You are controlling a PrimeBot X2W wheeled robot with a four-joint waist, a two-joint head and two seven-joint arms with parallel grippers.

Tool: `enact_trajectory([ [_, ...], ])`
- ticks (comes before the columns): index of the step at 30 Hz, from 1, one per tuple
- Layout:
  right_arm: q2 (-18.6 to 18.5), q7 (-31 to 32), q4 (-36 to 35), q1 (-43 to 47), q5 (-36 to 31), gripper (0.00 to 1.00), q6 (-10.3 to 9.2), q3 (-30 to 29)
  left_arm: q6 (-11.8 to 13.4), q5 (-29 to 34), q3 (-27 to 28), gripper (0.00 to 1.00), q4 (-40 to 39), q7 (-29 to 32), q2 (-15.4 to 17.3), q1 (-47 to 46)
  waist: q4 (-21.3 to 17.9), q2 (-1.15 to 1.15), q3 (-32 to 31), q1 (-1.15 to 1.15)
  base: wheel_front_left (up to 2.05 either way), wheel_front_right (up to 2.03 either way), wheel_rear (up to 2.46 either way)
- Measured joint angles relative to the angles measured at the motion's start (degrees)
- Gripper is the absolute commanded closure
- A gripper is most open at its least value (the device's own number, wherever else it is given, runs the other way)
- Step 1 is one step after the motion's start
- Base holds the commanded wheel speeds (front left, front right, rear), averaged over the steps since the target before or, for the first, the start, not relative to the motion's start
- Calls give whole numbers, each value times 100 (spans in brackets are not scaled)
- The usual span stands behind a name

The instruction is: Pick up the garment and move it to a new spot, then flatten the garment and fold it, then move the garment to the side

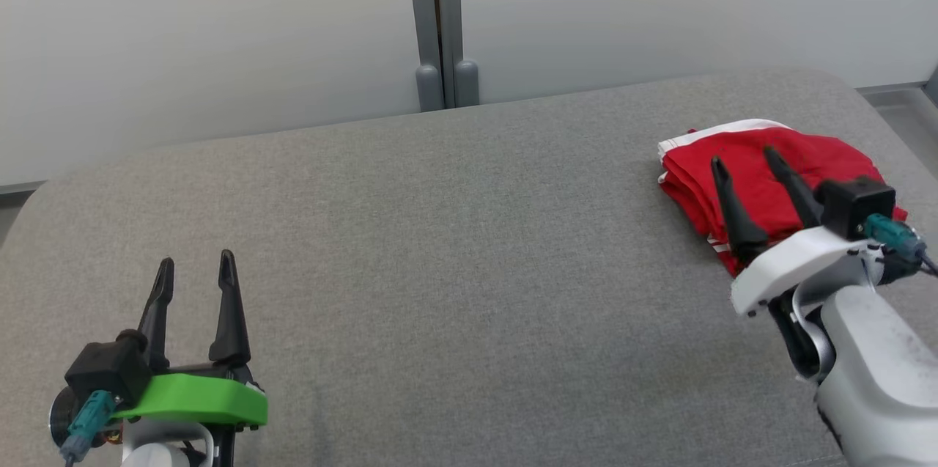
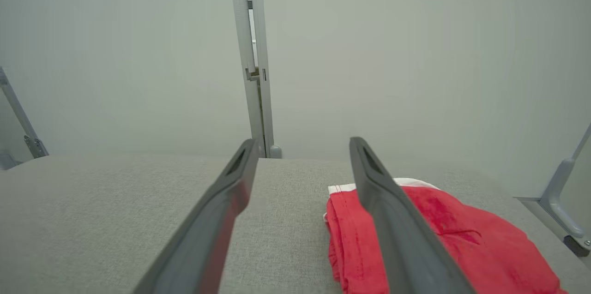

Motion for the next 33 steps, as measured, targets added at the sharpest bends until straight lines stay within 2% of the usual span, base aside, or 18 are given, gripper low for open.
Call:
enact_trajectory([
  [5, 350, 0, -229, 560, 13, 0, -1, -221, -20, 207, 107, 0, 170, 0, -71, 92, 11, 0, -32, 0, 0, 0, 0],
  [14, 723, 0, -687, 1282, -386, 0, -1, -827, -199, 513, 5, 0, 622, 0, -144, 97, 98, 0, -52, 0, 0, 0, 0],
  [26, 1022, 0, -869, 1474, -693, 0, -1, -869, -225, 804, 315, 0, 614, 0, -271, 170, 40, 0, -31, 0, 0, 0, 0],
  [33, 1046, 0, -833, 1436, -715, 0, -1, -761, -232, 901, 368, 0, 655, 0, -331, 180, 73, 0, -41, 0, 0, 0, 0],
])
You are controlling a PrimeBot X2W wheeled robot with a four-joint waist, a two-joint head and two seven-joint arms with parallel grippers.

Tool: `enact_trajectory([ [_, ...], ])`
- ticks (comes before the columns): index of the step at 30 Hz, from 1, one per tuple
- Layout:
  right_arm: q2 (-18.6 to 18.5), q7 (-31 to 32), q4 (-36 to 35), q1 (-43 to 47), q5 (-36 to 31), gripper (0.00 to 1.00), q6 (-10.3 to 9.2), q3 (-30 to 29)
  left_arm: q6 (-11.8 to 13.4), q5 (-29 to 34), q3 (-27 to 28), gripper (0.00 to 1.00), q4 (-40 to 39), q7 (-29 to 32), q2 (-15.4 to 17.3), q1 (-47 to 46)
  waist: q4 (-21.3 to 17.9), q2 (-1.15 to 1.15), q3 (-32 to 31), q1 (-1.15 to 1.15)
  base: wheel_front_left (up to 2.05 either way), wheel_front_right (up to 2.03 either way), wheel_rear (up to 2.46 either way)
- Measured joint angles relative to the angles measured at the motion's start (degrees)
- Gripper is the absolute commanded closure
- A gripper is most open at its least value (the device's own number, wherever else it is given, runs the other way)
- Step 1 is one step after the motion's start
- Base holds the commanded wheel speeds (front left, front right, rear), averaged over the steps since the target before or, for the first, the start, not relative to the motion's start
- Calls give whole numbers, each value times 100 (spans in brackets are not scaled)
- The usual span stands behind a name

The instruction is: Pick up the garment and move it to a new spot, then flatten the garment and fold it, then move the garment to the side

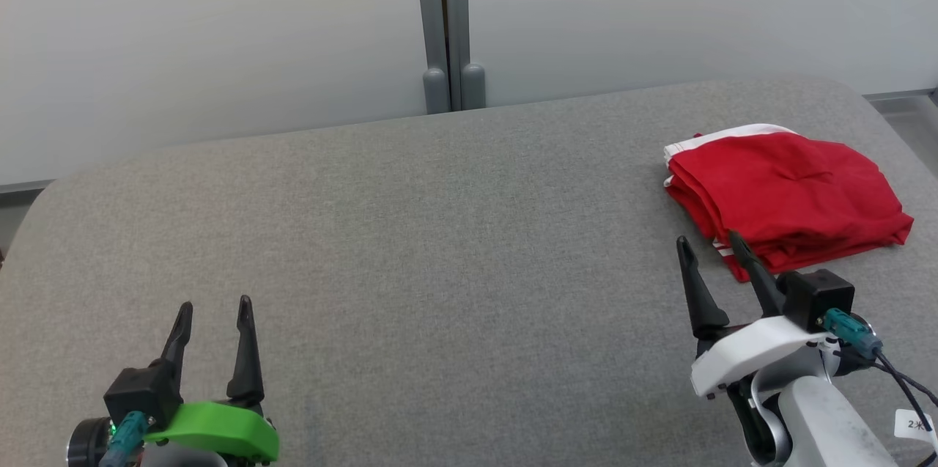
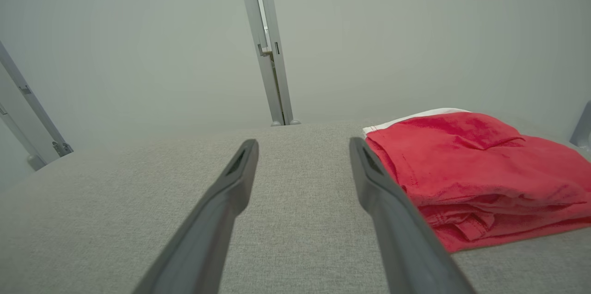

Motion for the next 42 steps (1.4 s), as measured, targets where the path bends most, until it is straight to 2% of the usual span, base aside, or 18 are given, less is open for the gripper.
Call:
enact_trajectory([
  [1, 3, 0, 19, 8, 0, 100, 1, 12, -11, -1, -1, 100, 19, -1, -7, 3, 2, 0, -3, 0, 0, 0, 0],
  [7, 66, 82, 255, 324, 123, 100, 1, 20, -12, -113, 8, 100, 299, 78, -89, 151, 5, 0, 3, 0, 0, 0, 0],
  [22, 167, 494, 26, 326, 1647, 100, 1, -277, -12, -1803, 75, 100, 169, 506, -90, 141, 31, 0, 52, 0, 0, 0, 0],
  [42, 252, 938, -230, 389, 3230, 100, 0, -573, -12, -3507, 138, 100, 8, 940, -90, 70, 62, 0, 112, 0, 0, 0, 0],
])
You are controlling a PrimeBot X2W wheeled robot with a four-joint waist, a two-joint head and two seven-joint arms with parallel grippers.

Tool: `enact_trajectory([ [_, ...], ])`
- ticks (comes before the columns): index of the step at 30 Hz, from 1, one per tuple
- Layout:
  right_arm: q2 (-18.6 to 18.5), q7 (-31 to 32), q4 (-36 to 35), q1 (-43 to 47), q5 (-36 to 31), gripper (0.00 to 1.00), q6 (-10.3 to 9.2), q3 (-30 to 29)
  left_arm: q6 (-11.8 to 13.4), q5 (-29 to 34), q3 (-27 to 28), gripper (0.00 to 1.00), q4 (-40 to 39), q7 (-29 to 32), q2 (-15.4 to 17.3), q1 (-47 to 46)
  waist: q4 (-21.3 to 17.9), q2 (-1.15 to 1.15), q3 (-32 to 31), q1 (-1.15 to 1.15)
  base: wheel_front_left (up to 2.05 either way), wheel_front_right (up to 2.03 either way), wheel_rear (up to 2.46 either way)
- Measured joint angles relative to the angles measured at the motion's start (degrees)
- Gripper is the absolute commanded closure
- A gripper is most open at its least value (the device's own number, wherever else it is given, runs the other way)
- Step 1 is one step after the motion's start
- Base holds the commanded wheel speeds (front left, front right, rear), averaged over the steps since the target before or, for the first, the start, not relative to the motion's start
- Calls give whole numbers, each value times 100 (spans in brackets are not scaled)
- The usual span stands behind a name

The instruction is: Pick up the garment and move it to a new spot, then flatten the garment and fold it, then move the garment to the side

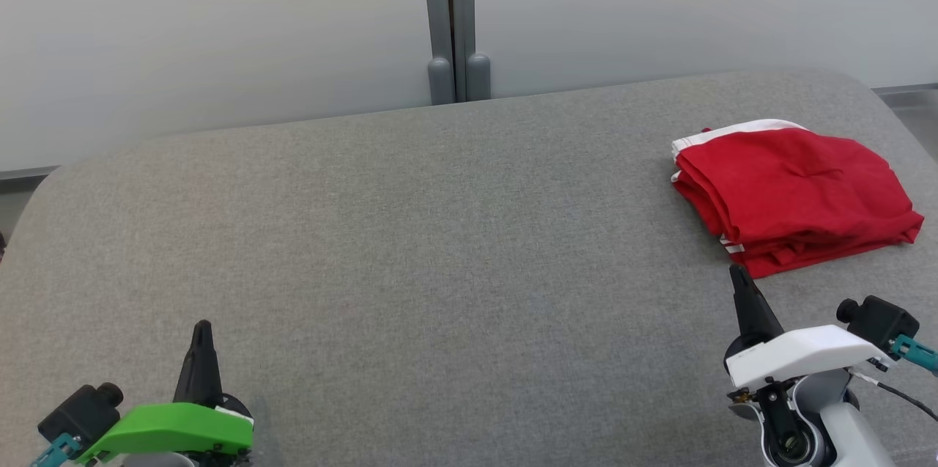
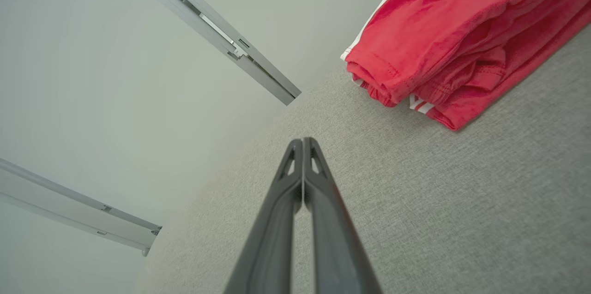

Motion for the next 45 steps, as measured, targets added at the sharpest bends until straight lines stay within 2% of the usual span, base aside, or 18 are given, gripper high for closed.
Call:
enact_trajectory([
  [20, 91, 374, -215, 29, 1339, 100, -1, -268, 0, -1460, 82, 100, -135, 385, 0, -96, 33, 0, 64, 0, 0, 0, 0],
  [45, 163, 740, -425, 56, 2609, 100, -5, -515, -1, -2841, 143, 100, -257, 751, 1, -185, 72, 0, 139, 0, 0, 0, 0],
])
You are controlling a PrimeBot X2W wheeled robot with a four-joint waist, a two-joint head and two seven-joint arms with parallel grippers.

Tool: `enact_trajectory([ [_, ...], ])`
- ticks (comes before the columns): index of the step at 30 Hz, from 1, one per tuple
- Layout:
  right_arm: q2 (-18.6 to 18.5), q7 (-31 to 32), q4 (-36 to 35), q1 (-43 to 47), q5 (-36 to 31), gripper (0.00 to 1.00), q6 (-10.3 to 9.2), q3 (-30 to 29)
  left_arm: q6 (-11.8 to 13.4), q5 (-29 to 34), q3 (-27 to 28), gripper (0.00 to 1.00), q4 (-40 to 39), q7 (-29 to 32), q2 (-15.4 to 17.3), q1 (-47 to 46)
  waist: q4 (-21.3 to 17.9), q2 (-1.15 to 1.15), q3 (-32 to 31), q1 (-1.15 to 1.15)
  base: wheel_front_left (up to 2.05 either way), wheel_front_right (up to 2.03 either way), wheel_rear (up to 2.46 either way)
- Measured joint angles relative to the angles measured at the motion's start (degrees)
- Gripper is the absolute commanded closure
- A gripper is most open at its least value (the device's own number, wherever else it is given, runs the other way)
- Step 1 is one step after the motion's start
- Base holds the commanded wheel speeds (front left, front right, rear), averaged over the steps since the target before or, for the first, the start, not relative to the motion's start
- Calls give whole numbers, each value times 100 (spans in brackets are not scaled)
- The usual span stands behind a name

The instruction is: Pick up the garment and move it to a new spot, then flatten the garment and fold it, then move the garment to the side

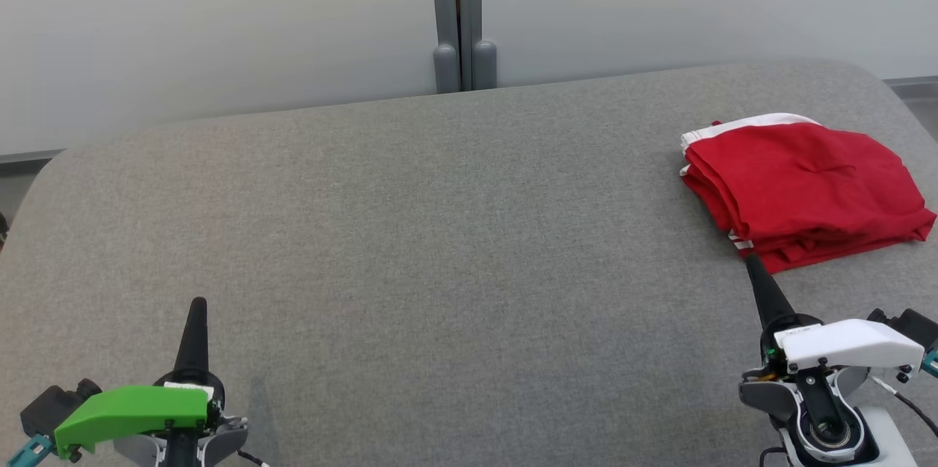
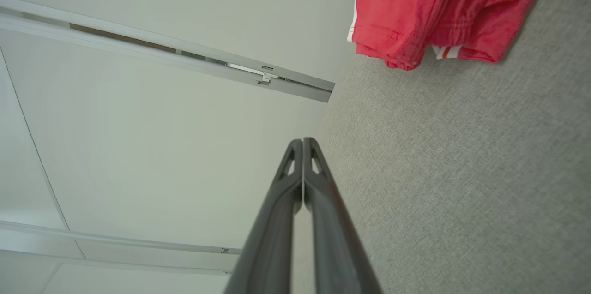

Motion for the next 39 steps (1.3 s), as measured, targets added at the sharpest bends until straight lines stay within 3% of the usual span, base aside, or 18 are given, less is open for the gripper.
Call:
enact_trajectory([
  [39, 103, 444, -252, 60, 1595, 100, 0, -312, -8, -1713, 87, 100, -155, 465, 1, -129, 63, 0, 121, 0, 0, 0, 0],
])
